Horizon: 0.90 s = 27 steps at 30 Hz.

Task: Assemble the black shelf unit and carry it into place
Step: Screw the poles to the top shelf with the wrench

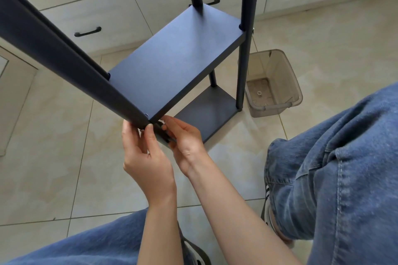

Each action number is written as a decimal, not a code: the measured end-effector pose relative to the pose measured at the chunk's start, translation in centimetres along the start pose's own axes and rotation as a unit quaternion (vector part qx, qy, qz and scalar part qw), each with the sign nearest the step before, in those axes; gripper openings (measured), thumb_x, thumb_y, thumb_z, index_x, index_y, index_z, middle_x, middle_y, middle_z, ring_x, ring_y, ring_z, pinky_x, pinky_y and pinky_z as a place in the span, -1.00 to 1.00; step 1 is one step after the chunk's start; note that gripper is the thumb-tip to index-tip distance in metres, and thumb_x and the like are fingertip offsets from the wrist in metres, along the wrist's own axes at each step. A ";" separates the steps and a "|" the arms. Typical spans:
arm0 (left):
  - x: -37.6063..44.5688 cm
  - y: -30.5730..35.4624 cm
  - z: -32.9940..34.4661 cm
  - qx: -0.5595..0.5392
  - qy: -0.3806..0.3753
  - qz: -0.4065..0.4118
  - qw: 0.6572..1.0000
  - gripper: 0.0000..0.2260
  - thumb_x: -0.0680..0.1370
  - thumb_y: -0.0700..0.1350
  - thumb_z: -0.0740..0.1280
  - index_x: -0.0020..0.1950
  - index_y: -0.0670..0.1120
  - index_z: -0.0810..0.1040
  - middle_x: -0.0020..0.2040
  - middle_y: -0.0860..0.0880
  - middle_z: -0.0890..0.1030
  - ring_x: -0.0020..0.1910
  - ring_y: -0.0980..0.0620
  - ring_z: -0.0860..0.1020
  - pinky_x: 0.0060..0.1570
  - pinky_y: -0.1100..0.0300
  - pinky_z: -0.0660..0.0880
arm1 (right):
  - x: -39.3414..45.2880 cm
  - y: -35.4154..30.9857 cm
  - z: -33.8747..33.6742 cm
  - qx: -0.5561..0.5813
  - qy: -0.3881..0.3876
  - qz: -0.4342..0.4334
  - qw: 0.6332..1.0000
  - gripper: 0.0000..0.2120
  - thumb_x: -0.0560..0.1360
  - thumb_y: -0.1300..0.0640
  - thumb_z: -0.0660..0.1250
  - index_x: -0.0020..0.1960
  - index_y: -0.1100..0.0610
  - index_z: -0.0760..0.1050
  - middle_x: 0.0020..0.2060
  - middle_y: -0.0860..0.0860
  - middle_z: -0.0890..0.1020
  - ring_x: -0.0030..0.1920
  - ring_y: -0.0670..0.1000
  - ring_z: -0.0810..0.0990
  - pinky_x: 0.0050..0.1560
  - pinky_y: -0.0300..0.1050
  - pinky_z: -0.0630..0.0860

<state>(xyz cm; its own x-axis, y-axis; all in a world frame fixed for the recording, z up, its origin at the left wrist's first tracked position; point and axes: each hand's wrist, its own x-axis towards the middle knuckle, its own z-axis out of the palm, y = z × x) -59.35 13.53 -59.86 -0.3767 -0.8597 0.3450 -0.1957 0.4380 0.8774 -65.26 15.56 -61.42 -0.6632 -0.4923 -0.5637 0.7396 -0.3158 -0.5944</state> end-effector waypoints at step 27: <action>8.7 0.4 -2.2 -0.044 0.162 -0.183 0.969 -0.42 0.61 -0.17 0.35 0.59 -0.02 0.23 0.55 0.03 0.33 0.53 0.13 0.28 0.45 0.24 0.26 | -3.9 -3.8 -3.9 0.040 0.062 -0.049 0.996 -0.75 0.57 0.22 0.34 -0.22 0.13 0.72 -0.39 0.00 0.57 -0.36 -0.10 0.50 -0.29 -0.24 0.45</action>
<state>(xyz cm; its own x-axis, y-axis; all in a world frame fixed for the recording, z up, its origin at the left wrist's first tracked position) -60.68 5.66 -55.74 0.0094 -0.9968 0.0799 -0.1793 0.0769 0.9808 -65.91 21.80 -59.18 -0.7375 -0.3534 -0.5755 0.6747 -0.4238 -0.6043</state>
